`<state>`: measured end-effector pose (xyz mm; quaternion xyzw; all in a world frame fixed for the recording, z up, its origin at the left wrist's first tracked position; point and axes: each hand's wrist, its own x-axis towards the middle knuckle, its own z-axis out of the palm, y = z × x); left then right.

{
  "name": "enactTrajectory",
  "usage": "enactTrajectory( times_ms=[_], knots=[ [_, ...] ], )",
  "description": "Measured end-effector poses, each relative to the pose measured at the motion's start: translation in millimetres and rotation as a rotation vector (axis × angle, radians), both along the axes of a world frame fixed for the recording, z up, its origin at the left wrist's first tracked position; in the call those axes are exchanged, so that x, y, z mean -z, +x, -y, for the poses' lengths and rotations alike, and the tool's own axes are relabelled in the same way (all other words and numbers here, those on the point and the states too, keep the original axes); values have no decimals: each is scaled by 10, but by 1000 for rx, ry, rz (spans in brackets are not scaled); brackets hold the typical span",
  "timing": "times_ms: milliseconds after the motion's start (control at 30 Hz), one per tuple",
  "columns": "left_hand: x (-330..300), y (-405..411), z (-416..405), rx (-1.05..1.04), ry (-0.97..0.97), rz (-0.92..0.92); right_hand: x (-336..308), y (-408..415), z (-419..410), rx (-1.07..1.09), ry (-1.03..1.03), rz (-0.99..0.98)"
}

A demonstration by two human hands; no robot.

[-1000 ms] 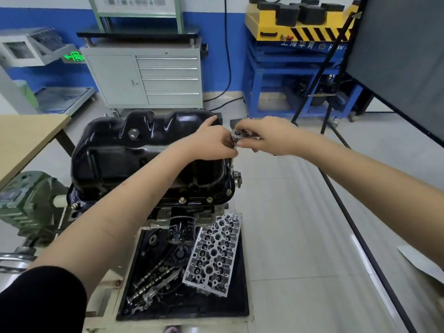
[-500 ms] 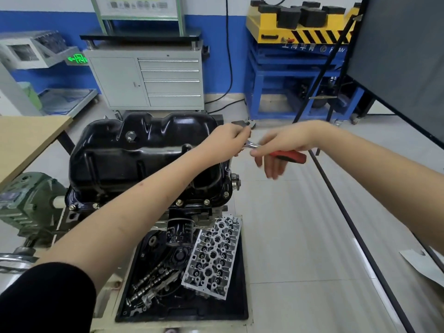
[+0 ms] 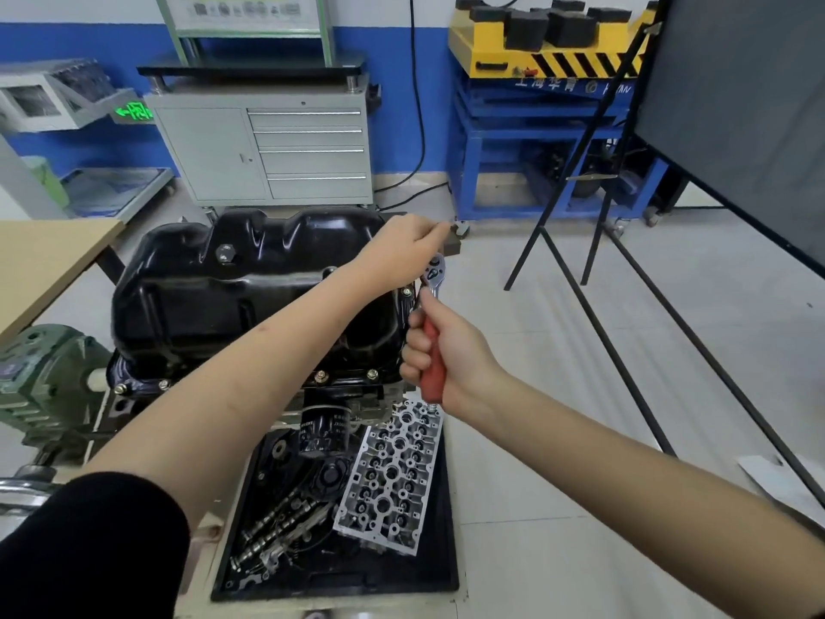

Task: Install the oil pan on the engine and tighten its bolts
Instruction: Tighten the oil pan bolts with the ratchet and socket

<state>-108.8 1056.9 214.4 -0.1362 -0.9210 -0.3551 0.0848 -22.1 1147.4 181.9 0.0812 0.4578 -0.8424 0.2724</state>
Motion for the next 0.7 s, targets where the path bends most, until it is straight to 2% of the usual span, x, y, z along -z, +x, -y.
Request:
enactTrajectory(
  times_ms=[133, 300, 400, 467, 567, 633, 700],
  knots=[
    [-19, 57, 41, 47, -43, 9, -45, -120, -210, -187, 256, -129],
    [27, 150, 108, 9, -3, 3, -304, -485, -437, -237, 969, -754],
    [82, 196, 219, -29, 50, -65, -482, -656, -459, -340, 1182, -933],
    [185, 237, 319, -57, -29, -115, -553, -732, -445, -397, 1310, -1030],
    [374, 295, 297, -105, -246, -228, -606, -810, -341, -397, 1596, -1192],
    [445, 291, 189, -200, -262, -303, -617, -825, -245, -357, 1750, -1288],
    [460, 274, 132, -269, -248, -358, -625, -812, -202, -360, 1815, -1365]
  ],
)
